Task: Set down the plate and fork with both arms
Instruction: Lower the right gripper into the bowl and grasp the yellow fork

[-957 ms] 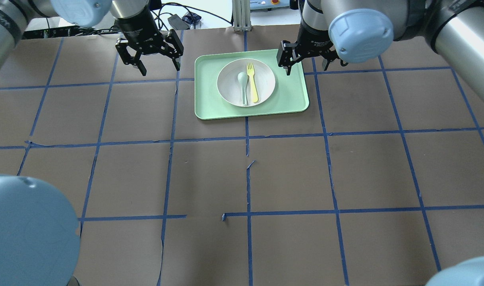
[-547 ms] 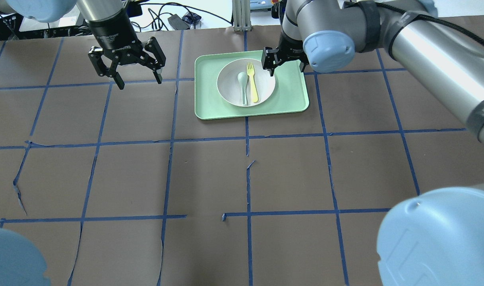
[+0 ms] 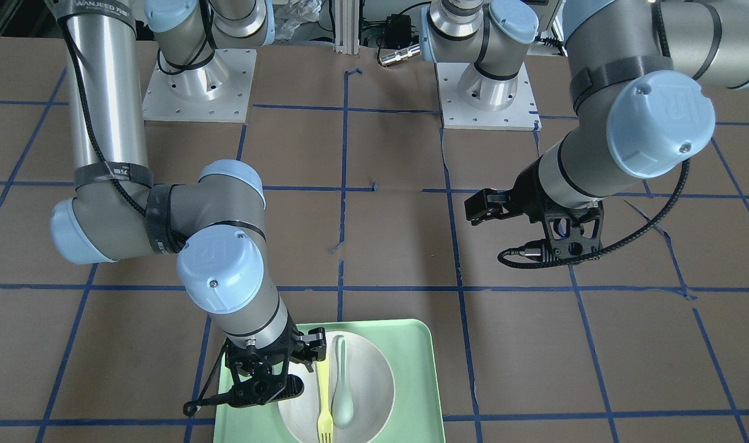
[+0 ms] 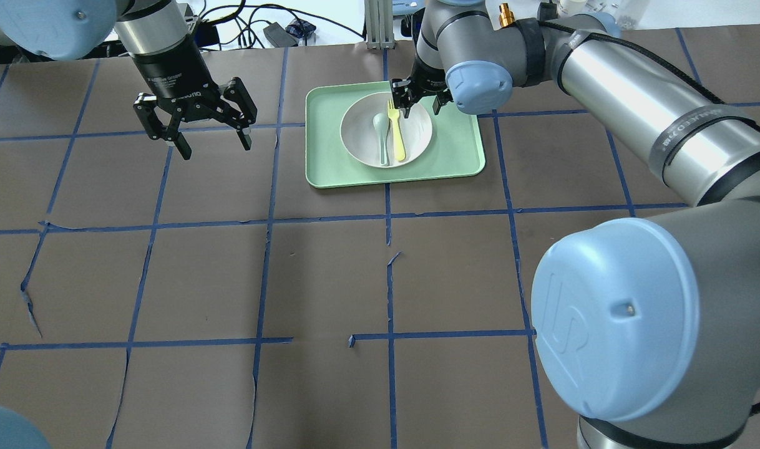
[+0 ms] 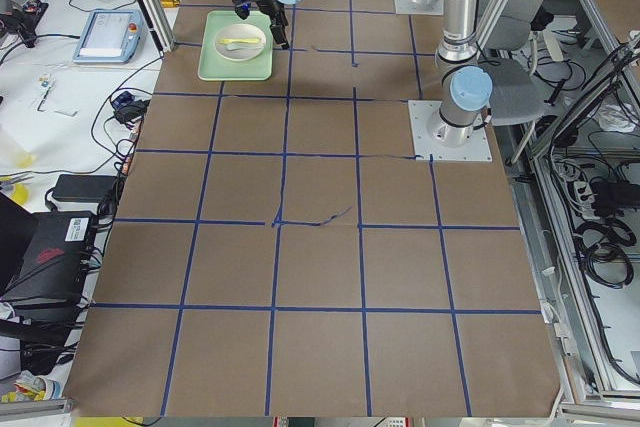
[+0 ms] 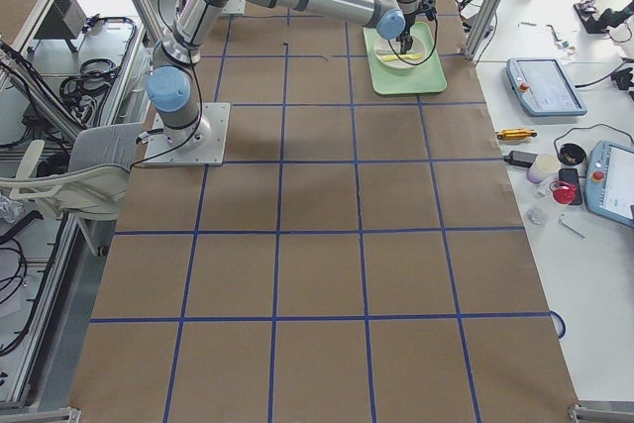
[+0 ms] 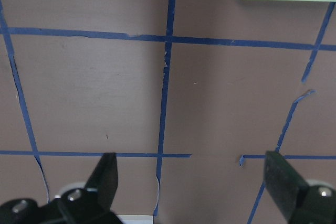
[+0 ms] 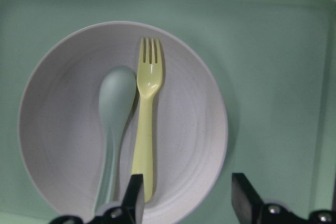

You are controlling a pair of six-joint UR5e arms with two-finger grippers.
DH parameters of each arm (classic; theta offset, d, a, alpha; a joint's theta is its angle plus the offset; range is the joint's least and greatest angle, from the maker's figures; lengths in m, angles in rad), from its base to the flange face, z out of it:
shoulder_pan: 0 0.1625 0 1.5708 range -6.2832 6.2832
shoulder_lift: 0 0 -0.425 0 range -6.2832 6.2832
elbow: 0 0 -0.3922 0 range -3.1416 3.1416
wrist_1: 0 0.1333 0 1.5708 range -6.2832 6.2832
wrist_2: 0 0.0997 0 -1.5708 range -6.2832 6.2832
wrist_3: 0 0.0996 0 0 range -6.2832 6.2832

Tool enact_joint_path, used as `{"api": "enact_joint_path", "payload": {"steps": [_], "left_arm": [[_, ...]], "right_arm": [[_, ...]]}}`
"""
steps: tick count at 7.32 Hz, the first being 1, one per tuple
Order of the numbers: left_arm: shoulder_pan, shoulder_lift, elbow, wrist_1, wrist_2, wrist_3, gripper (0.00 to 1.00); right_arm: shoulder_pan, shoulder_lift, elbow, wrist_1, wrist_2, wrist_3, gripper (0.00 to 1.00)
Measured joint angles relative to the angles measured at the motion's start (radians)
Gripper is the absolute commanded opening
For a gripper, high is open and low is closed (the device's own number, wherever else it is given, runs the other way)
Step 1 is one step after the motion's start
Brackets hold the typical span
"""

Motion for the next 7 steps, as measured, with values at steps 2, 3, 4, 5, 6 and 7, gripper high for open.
{"api": "enact_joint_path", "payload": {"steps": [2,3,4,5,6,7], "left_arm": [[-0.002,0.002,-0.006,0.000,0.001,-0.001,1.00],[-0.003,0.003,-0.009,0.001,0.001,-0.001,1.00],[-0.004,0.003,-0.013,0.001,0.000,-0.001,1.00],[-0.005,0.004,-0.016,0.001,0.000,-0.001,1.00],[-0.005,0.004,-0.021,0.002,0.000,-0.001,1.00],[-0.006,0.004,-0.024,0.003,0.000,-0.001,1.00]], "right_arm": [[0.005,0.038,-0.014,-0.028,0.003,0.002,0.51],[0.006,0.051,-0.019,-0.039,0.005,0.004,0.50],[0.010,0.065,-0.021,-0.053,0.007,0.005,0.50],[0.016,0.079,-0.021,-0.067,0.007,0.007,0.50],[0.023,0.088,-0.021,-0.074,0.007,0.014,0.50],[0.031,0.097,-0.021,-0.078,0.007,0.026,0.50]]}}
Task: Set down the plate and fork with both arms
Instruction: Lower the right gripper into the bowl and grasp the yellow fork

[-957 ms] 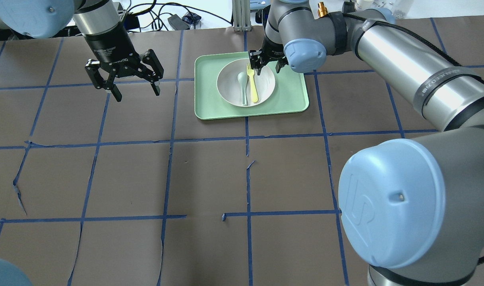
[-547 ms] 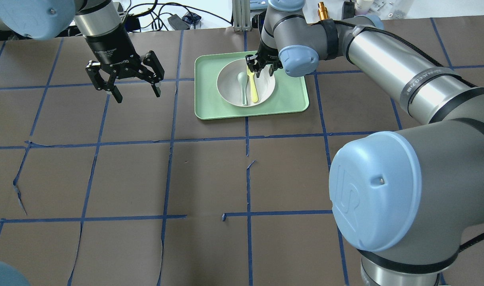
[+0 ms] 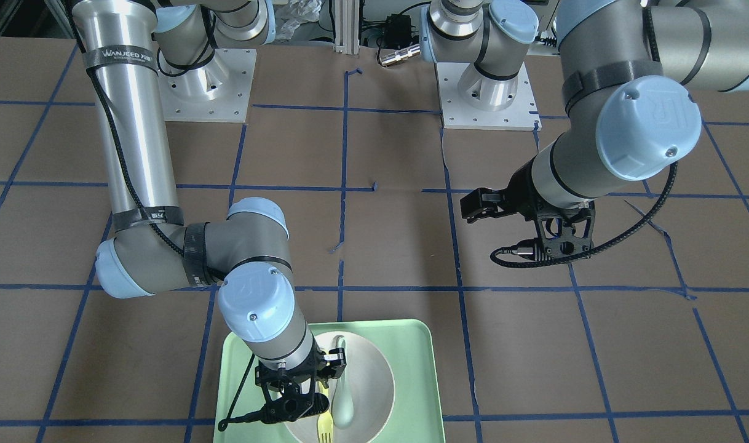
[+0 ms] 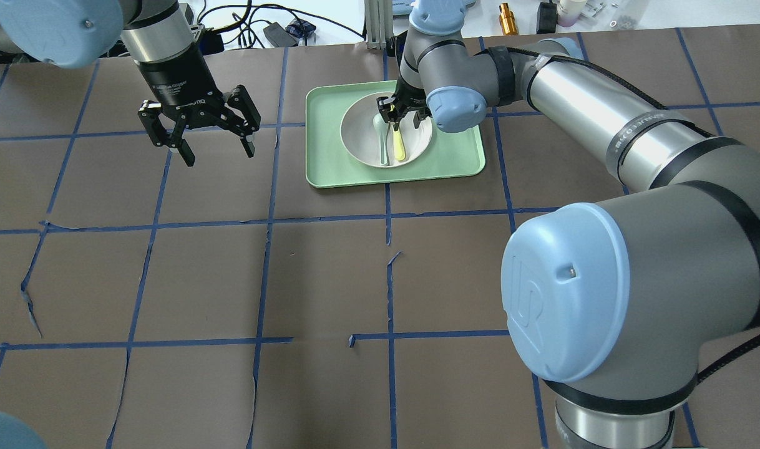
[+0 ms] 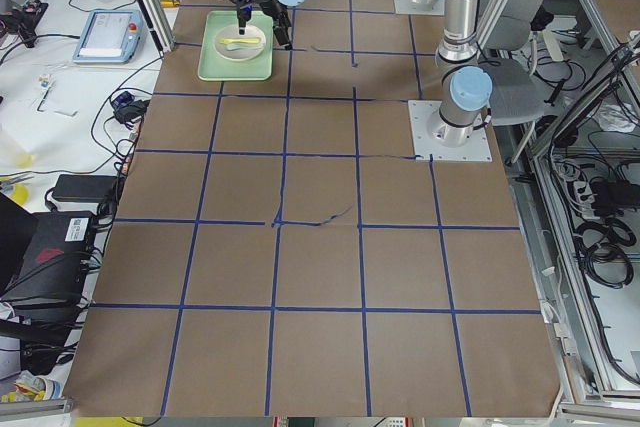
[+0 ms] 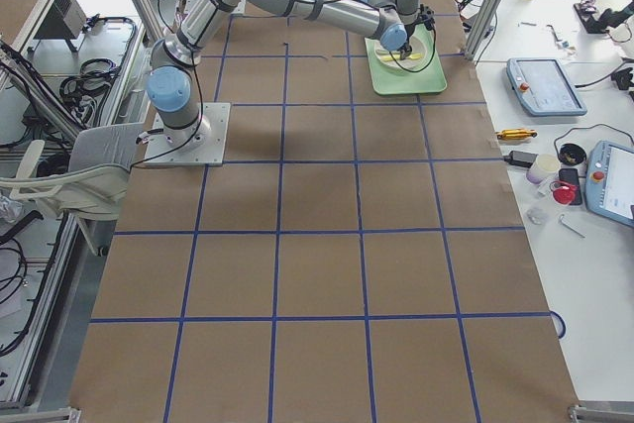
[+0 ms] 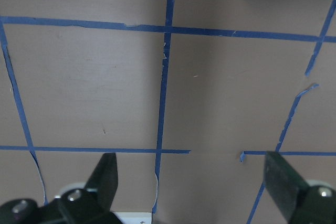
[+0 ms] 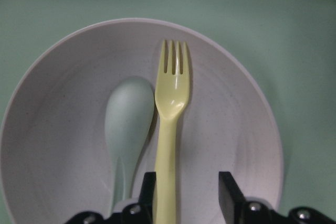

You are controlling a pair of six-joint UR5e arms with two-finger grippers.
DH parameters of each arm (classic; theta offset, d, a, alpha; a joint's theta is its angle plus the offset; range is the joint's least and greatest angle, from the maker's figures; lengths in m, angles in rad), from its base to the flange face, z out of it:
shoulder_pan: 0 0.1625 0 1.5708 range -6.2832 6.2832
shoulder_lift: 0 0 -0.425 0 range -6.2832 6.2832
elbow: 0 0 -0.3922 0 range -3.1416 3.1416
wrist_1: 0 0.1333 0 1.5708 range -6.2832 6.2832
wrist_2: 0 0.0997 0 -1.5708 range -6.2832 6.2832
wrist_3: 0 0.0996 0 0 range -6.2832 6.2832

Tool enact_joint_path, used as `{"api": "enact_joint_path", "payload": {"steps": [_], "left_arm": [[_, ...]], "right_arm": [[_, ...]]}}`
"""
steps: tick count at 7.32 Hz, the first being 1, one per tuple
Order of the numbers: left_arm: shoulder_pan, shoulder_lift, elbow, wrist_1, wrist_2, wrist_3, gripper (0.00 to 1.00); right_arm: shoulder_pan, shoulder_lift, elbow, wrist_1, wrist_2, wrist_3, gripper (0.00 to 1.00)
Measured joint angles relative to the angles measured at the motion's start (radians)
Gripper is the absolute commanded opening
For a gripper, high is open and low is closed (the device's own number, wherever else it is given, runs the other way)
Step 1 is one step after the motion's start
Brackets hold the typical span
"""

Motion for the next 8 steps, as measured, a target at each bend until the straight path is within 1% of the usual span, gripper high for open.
{"api": "enact_joint_path", "payload": {"steps": [2,3,6,7,8], "left_arm": [[-0.001,0.000,-0.004,0.000,0.000,0.002,1.00],[-0.001,0.000,-0.009,0.003,0.000,0.002,1.00],[-0.002,0.000,-0.015,0.017,0.000,0.002,1.00],[-0.002,0.000,-0.016,0.017,0.001,0.002,1.00],[-0.002,0.000,-0.016,0.017,0.001,0.002,1.00]], "right_arm": [[0.011,0.017,0.000,-0.007,0.000,0.012,0.49],[0.013,0.020,0.001,-0.009,-0.001,0.013,0.45],[0.020,0.030,0.001,-0.011,-0.002,0.019,0.45],[0.020,0.031,0.001,-0.010,-0.002,0.022,0.26],[0.021,0.033,0.001,-0.010,-0.003,0.024,0.00]]}}
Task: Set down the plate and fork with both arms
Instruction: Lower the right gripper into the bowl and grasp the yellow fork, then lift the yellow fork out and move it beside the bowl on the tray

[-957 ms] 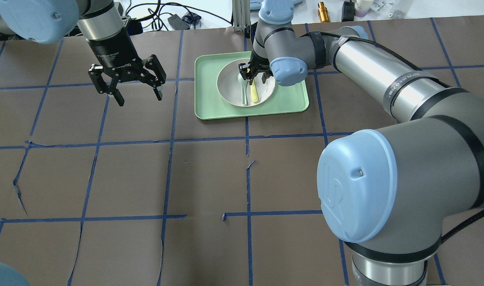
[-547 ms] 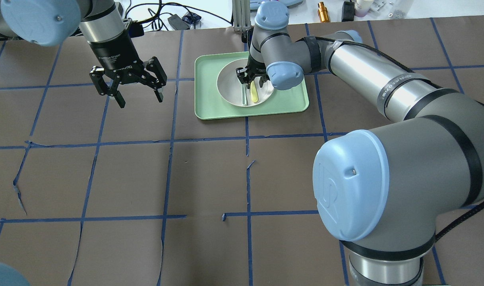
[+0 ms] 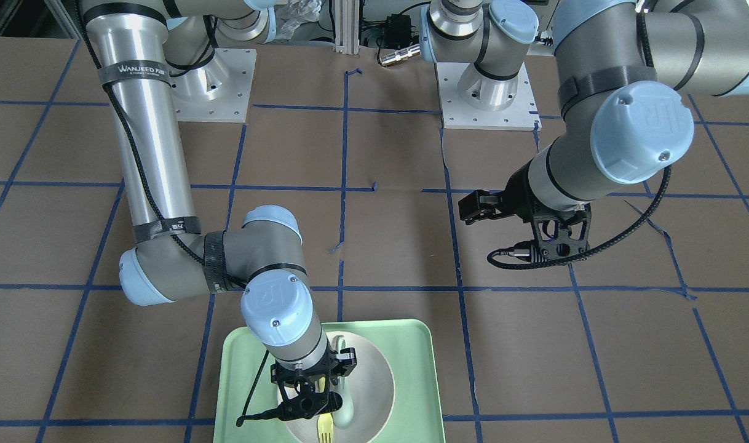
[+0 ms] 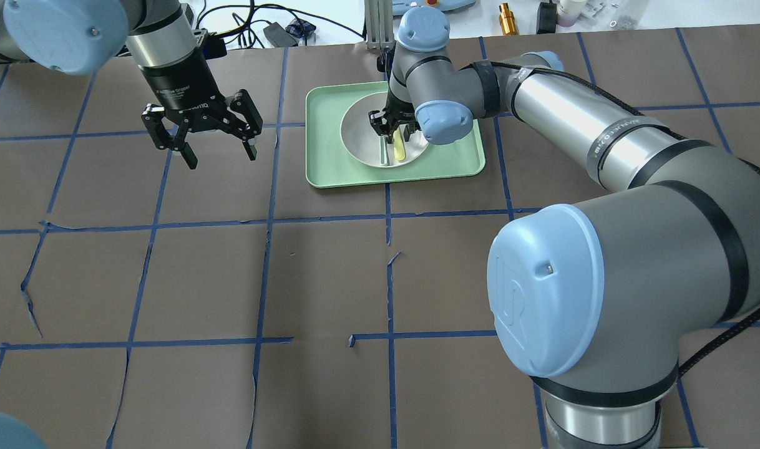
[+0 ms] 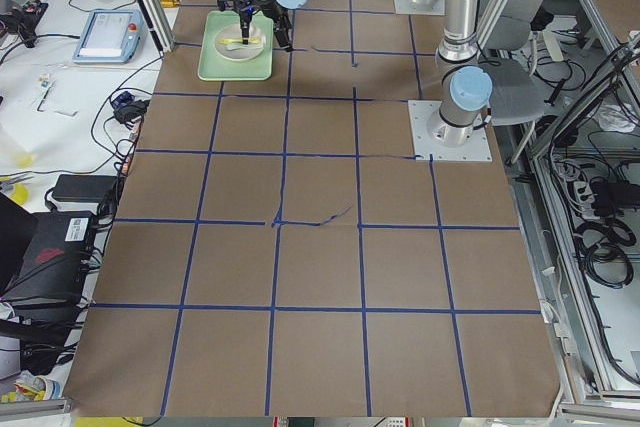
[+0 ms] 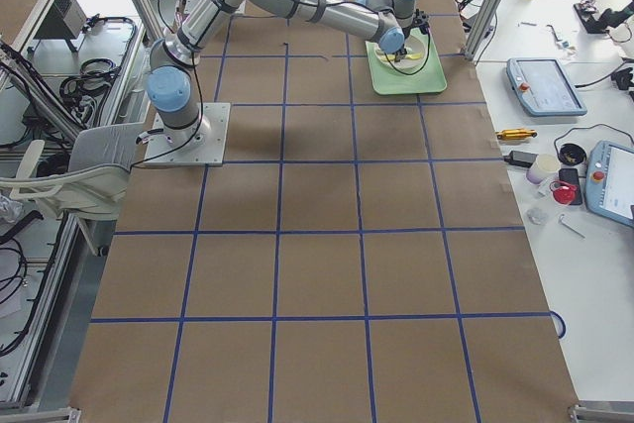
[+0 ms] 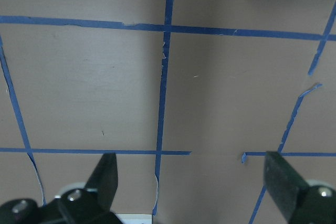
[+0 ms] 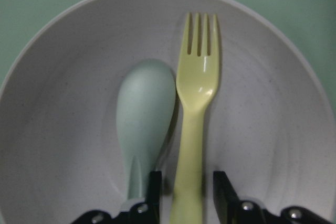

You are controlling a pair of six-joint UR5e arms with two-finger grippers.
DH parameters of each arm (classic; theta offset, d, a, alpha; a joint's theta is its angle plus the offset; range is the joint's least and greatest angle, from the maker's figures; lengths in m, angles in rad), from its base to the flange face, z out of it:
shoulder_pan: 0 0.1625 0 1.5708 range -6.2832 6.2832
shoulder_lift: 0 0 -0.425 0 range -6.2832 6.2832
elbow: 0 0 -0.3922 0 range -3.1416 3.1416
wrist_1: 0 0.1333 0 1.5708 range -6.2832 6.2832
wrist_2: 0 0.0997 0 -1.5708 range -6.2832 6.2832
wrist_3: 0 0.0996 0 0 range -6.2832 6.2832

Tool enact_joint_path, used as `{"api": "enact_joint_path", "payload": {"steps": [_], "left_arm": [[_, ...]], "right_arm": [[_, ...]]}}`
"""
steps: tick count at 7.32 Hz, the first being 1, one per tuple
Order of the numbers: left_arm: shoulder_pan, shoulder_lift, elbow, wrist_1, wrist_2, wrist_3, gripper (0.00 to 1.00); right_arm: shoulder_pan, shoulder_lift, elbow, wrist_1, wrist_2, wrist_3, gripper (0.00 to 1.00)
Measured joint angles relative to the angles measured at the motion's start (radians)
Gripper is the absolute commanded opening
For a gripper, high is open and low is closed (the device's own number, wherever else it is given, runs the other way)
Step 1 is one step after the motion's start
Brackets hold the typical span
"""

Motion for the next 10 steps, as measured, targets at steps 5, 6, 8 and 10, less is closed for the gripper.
{"api": "enact_joint_path", "payload": {"steps": [5,6,8,10], "left_arm": [[0.000,0.005,-0.014,0.000,0.000,0.000,1.00],[0.000,0.005,-0.016,0.000,0.000,0.001,1.00],[0.002,0.006,-0.016,0.000,-0.001,0.005,1.00],[0.004,0.007,-0.016,0.000,0.000,0.008,1.00]], "right_arm": [[0.000,-0.009,0.001,0.007,0.001,0.015,0.00],[0.000,-0.018,0.003,0.011,0.001,0.019,0.00],[0.000,-0.047,0.004,0.026,-0.005,0.024,0.00],[-0.010,-0.092,0.007,0.067,-0.015,0.018,0.00]]}}
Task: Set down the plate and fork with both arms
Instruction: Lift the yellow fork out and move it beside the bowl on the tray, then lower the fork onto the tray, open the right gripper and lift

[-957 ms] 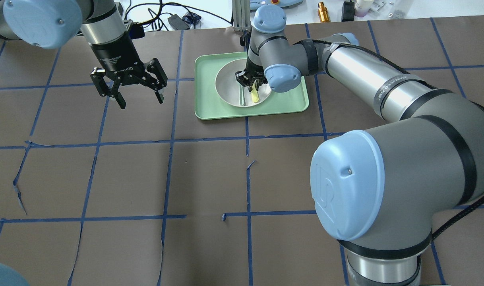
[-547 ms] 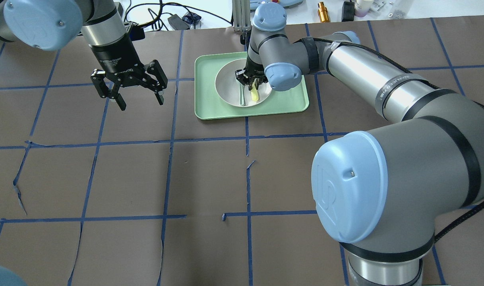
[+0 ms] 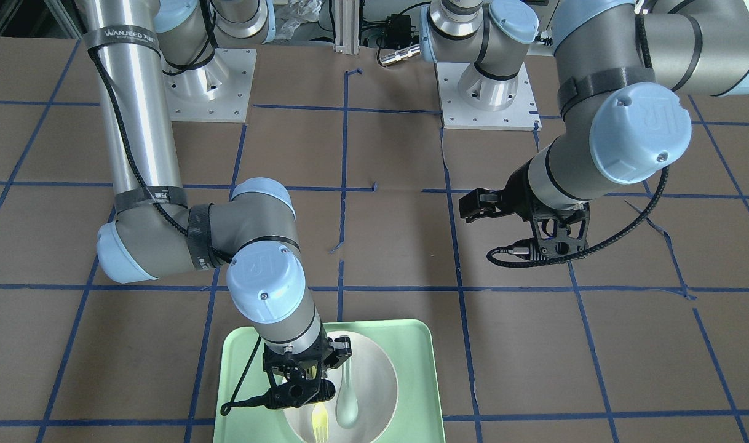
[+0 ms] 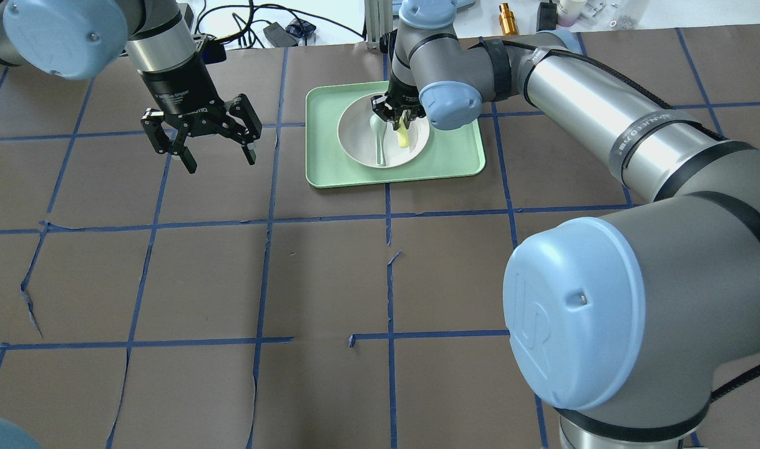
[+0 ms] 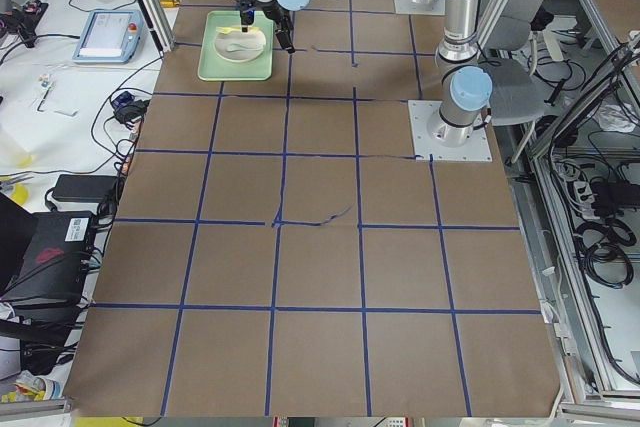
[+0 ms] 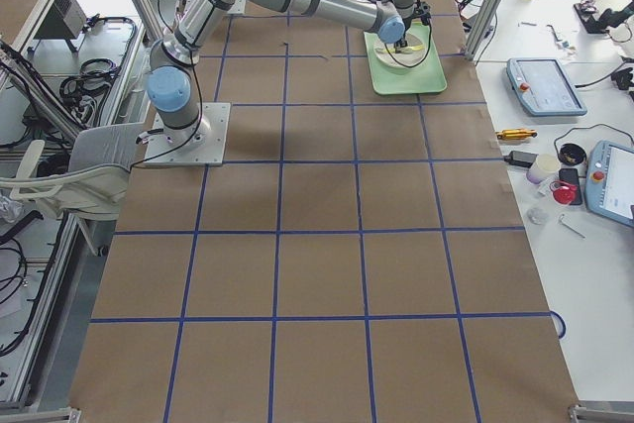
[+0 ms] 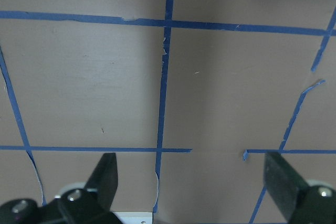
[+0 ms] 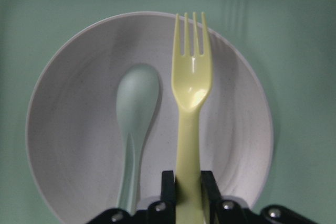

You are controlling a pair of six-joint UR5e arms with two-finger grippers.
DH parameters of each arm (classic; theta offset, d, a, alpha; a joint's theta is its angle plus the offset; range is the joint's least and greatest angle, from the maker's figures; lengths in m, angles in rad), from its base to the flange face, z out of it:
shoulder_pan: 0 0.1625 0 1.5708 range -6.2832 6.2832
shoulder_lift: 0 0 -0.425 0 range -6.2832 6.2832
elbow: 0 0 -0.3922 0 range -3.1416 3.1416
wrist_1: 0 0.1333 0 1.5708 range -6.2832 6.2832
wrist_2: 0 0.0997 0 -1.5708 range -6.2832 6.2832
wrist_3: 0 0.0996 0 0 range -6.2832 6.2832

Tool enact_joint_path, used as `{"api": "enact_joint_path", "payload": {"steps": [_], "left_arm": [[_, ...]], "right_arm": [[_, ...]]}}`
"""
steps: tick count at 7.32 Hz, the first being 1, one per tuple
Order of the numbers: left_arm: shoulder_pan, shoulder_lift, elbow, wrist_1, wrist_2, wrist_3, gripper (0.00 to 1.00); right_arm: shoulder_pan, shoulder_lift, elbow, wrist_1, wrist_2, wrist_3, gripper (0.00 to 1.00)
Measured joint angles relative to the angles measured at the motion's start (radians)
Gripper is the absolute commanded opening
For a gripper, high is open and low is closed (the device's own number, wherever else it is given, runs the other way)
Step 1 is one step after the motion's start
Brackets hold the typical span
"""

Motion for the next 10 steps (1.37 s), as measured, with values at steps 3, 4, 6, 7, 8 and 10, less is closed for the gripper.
{"api": "enact_joint_path", "payload": {"steps": [3,4,6,7,8,10], "left_arm": [[0.003,0.002,0.000,0.013,0.000,0.000,1.00],[0.003,0.002,-0.001,0.016,0.000,-0.003,1.00],[0.002,0.002,-0.001,0.018,-0.002,-0.008,1.00],[0.001,0.002,-0.002,0.019,-0.003,-0.010,1.00],[0.000,0.001,-0.002,0.019,-0.004,-0.012,1.00],[-0.002,0.001,-0.002,0.020,-0.005,-0.014,1.00]], "right_arm": [[-0.114,-0.037,0.027,0.013,-0.003,-0.056,0.00],[-0.146,-0.035,0.052,0.013,0.002,-0.077,0.00],[-0.167,-0.011,0.082,0.001,0.035,-0.090,0.00],[-0.169,0.005,0.079,-0.006,0.044,-0.091,0.00],[-0.169,0.014,0.075,-0.009,0.047,-0.093,0.00],[-0.169,0.018,0.075,-0.011,0.048,-0.118,0.17]]}}
